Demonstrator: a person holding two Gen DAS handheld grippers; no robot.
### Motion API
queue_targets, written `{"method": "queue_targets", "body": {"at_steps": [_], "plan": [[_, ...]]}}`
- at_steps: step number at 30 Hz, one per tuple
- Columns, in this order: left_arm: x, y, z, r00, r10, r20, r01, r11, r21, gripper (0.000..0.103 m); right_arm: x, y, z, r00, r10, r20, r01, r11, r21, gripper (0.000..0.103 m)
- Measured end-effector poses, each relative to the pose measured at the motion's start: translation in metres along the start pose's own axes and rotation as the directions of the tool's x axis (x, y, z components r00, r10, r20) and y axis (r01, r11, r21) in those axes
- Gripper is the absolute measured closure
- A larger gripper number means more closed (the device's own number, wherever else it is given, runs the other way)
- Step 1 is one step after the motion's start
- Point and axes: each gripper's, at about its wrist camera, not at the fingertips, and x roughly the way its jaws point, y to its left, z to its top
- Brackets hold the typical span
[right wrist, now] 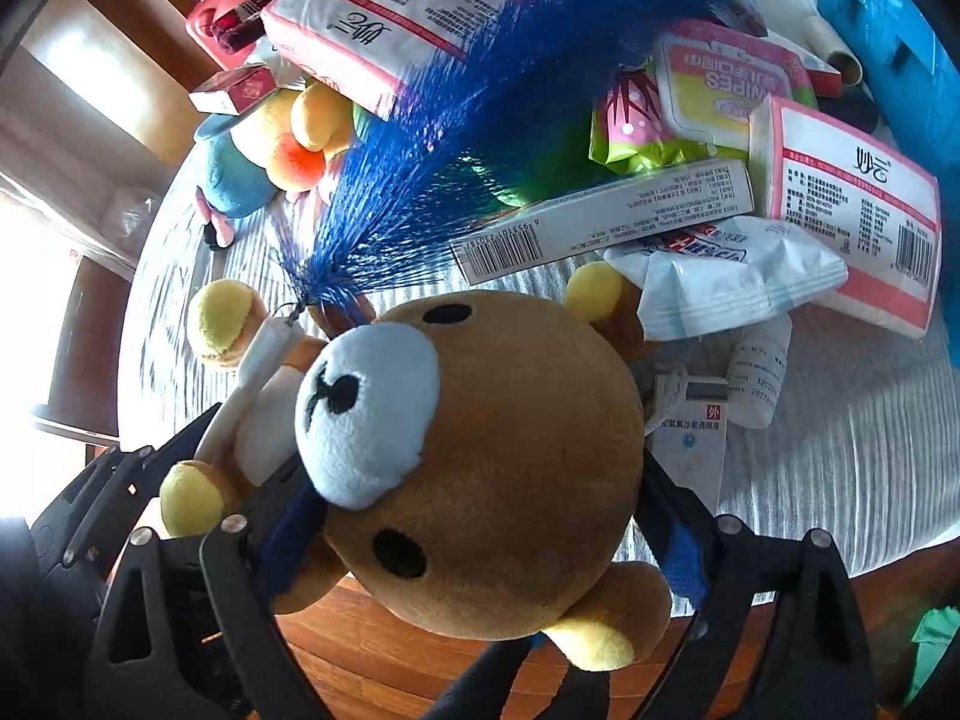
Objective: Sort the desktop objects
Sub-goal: 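Lift the brown teddy bear with the right tool and hold it above the table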
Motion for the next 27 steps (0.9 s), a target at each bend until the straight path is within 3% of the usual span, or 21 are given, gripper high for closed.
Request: {"method": "queue_targets", "body": {"at_steps": [1, 3, 5, 8, 11, 15, 21, 27], "plan": [[0.001, 0.001, -0.001, 1.0, -0.001, -0.003, 0.001, 1.0, 0.008, 0.044, 0.001, -0.003, -0.001, 1.0, 0.008, -0.007, -0.008, 1.0, 0.009, 0.01], [0.009, 0.009, -0.006, 0.999, 0.008, -0.035, -0.008, 1.0, -0.002, 0.011, 0.004, -0.011, -0.003, 0.999, 0.03, -0.019, -0.029, 0.999, 0.031, 0.008], [0.017, 0.02, -0.01, 0.998, -0.015, -0.056, 0.013, 0.999, -0.043, 0.005, 0.008, -0.018, -0.007, 0.997, 0.063, -0.037, -0.061, 0.997, 0.054, 0.003], [0.025, 0.023, -0.009, 0.997, -0.065, -0.044, 0.062, 0.996, -0.058, 0.01, 0.015, -0.022, -0.011, 0.995, 0.087, -0.041, -0.083, 0.994, 0.073, 0.003], [0.023, 0.022, -0.011, 0.991, -0.136, 0.005, 0.136, 0.99, -0.026, 0.033, 0.016, -0.021, -0.01, 0.998, 0.06, -0.01, -0.059, 0.996, 0.064, 0.004], [0.021, 0.024, -0.017, 0.987, -0.153, 0.057, 0.153, 0.988, 0.005, 0.038, 0.012, -0.016, -0.019, 0.997, 0.042, 0.068, -0.045, 0.997, 0.056, 0.004], [0.003, 0.026, -0.023, 0.983, -0.126, 0.13, 0.117, 0.99, 0.072, 0.043, -0.001, -0.003, -0.041, 0.982, 0.029, 0.186, -0.041, 0.998, 0.057, 0.01], [-0.043, 0.046, -0.006, 0.968, -0.095, 0.231, 0.078, 0.994, 0.078, 0.043, -0.033, 0.026, -0.038, 0.959, 0.049, 0.278, -0.054, 0.998, 0.012, 0.011]]}}
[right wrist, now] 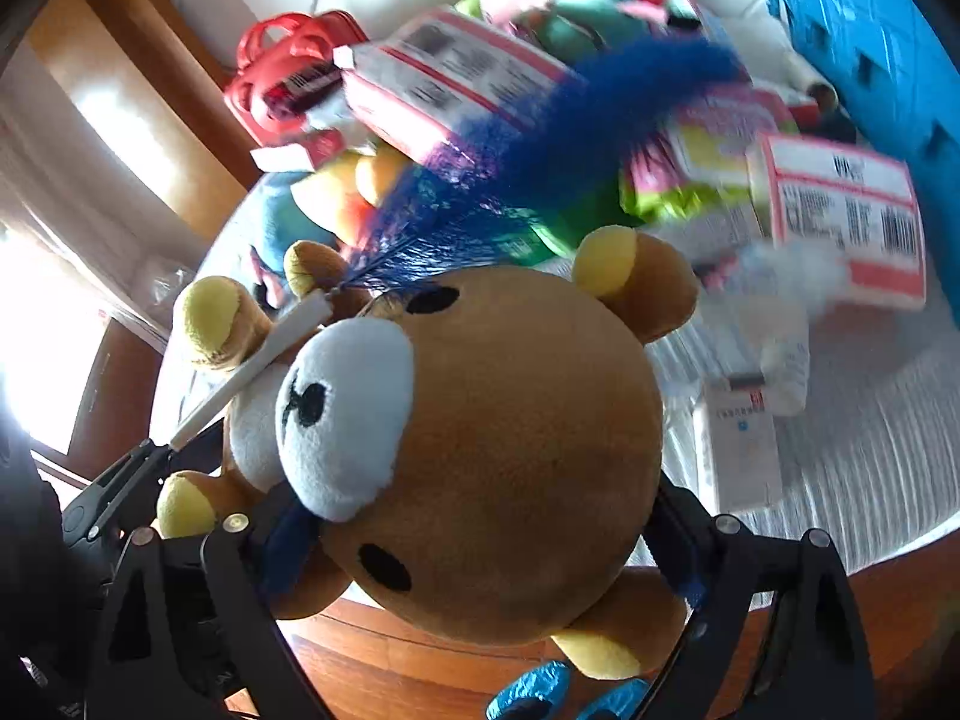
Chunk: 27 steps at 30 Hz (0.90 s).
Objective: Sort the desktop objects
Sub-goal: 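Lift the brown teddy bear with the right tool and hold it above the table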
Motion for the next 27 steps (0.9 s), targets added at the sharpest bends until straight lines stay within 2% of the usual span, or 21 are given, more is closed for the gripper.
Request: {"method": "queue_targets", "body": {"at_steps": [4, 6, 8, 13, 19, 27], "plan": [[-0.04, 0.01, 0.032, 0.996, 0.037, 0.077, -0.038, 0.999, 0.008, 0.042, -0.03, 0.016, 0.021, 0.997, 0.039, 0.069, -0.038, 0.999, -0.023, 0.011], [-0.059, 0.017, 0.049, 0.992, 0.048, 0.113, -0.049, 0.999, 0.001, 0.042, -0.048, 0.036, 0.033, 0.993, 0.056, 0.101, -0.052, 0.998, -0.047, 0.011], [-0.078, 0.022, 0.068, 0.986, 0.06, 0.153, -0.06, 0.998, -0.003, 0.042, -0.055, 0.062, 0.051, 0.989, 0.064, 0.137, -0.054, 0.996, -0.075, 0.011], [-0.113, 0.034, 0.113, 0.969, 0.091, 0.23, -0.091, 0.996, -0.014, 0.042, -0.084, 0.095, 0.106, 0.973, 0.094, 0.211, -0.068, 0.989, -0.13, 0.011], [-0.131, 0.052, 0.152, 0.955, 0.11, 0.276, -0.103, 0.994, -0.041, 0.042, -0.108, 0.133, 0.158, 0.962, 0.094, 0.256, -0.045, 0.981, -0.19, 0.011], [-0.138, 0.071, 0.169, 0.948, 0.132, 0.291, -0.119, 0.991, -0.064, 0.042, -0.11, 0.16, 0.194, 0.962, 0.099, 0.256, -0.038, 0.972, -0.233, 0.011]]}}
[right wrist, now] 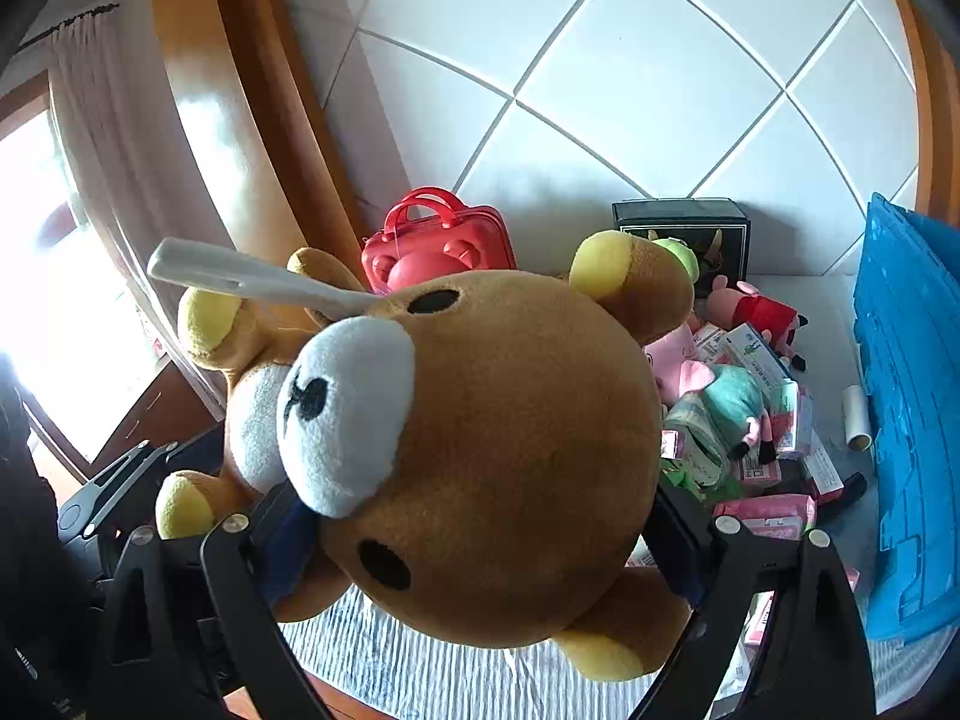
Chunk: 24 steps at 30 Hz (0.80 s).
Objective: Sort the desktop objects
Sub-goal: 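Lift the brown teddy bear with the right tool and hold it above the table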
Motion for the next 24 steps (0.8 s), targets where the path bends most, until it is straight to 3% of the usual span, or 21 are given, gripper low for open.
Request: {"method": "queue_targets", "body": {"at_steps": [8, 13, 19, 24], "plan": [[-0.018, 0.037, 0.018, 0.997, 0.062, 0.036, -0.061, 0.997, -0.05, 0.042, 0.008, 0.034, 0.029, 0.999, 0.048, 0.008, -0.047, 0.997, -0.053, 0.01], [-0.017, 0.065, 0.011, 0.995, 0.095, -0.029, -0.097, 0.993, -0.074, 0.041, 0.026, 0.061, 0.037, 0.995, 0.085, -0.044, -0.088, 0.993, -0.077, 0.01], [0.023, 0.085, -0.05, 0.975, 0.107, -0.196, -0.137, 0.98, -0.144, 0.041, 0.081, 0.065, 0.002, 0.971, 0.117, -0.209, -0.131, 0.99, -0.053, 0.01], [0.074, 0.081, -0.124, 0.926, 0.083, -0.367, -0.165, 0.966, -0.198, 0.041, 0.143, 0.042, -0.065, 0.913, 0.141, -0.382, -0.149, 0.989, 0.007, 0.01]]}}
